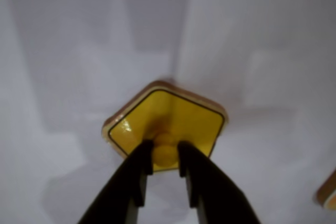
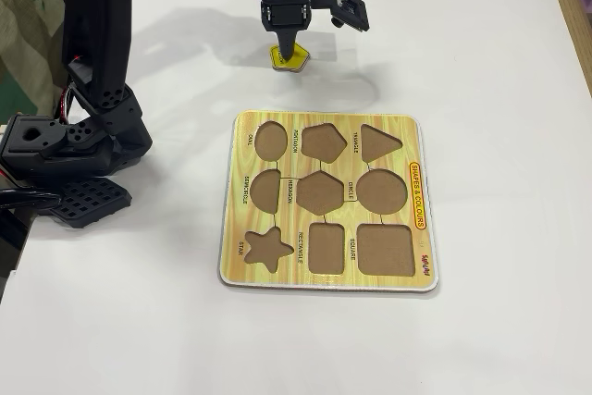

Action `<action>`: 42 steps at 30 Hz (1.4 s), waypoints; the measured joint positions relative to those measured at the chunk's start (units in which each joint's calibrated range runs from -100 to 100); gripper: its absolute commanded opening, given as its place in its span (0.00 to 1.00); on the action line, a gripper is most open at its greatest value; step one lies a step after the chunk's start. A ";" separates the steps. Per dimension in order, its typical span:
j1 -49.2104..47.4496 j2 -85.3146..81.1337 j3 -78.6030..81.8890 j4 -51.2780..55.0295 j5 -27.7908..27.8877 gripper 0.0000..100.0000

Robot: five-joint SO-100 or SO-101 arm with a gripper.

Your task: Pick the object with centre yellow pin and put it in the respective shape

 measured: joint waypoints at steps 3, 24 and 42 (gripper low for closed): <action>0.00 0.00 0.00 0.00 0.00 0.05; 13.19 -6.36 4.32 0.43 0.00 0.05; 21.80 -15.64 15.11 0.43 4.58 0.05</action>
